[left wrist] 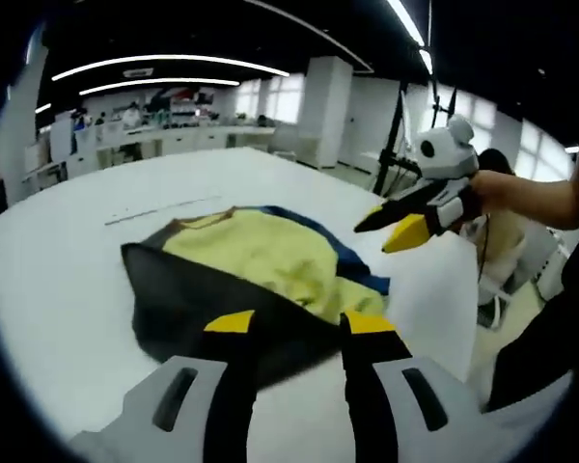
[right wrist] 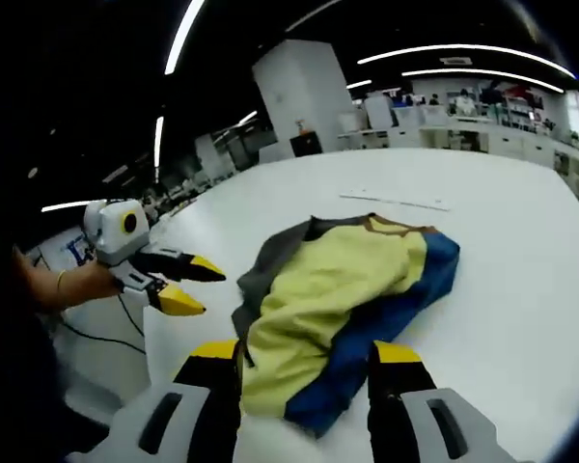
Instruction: Fold the garment on the visible template until the final outline fits inside the template.
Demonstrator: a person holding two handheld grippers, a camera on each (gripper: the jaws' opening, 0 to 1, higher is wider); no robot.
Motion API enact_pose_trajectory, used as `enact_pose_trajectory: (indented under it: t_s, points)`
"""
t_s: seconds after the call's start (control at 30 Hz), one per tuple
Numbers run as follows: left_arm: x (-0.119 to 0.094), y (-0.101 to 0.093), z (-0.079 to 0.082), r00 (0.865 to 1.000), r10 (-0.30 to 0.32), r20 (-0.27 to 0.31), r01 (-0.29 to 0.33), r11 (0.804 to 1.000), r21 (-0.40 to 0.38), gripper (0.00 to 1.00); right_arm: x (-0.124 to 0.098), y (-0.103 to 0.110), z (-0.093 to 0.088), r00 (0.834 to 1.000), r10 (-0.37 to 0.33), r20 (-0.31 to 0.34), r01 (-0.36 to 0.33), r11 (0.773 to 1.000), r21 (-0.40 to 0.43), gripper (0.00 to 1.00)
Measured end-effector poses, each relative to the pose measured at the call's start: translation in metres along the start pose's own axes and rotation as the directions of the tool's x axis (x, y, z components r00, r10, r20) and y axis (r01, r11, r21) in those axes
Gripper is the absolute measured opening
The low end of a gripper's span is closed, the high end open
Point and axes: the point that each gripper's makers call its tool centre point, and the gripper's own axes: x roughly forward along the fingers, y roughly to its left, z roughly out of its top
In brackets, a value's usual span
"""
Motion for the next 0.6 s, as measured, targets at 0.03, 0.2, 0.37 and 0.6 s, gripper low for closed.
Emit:
enact_pose_trajectory:
  t_s: [0.03, 0.2, 0.37, 0.6]
  points:
    - [0.002, -0.002, -0.002, 1.0, -0.003, -0.002, 0.002, 1.0, -0.013, 0.29, -0.001, 0.001, -0.004, 1.0, -0.002, 0.001, 0.002, 1.0, -0.003, 0.49]
    - [0.011, -0.019, -0.018, 0.998, -0.023, -0.056, 0.022, 1.0, -0.019, 0.26, -0.002, 0.001, -0.019, 1.0, -0.014, -0.012, 0.014, 1.0, 0.015, 0.48]
    - [0.02, -0.023, -0.028, 0.996, 0.013, -0.088, -0.012, 1.0, 0.02, 0.25, -0.005, -0.001, -0.034, 0.999, -0.037, -0.017, 0.038, 0.998, 0.041, 0.45]
    - [0.03, -0.021, -0.033, 0.992, 0.06, -0.111, -0.055, 0.997, 0.054, 0.19, -0.008, -0.005, -0.049, 0.997, -0.075, -0.029, 0.076, 0.996, 0.043, 0.38]
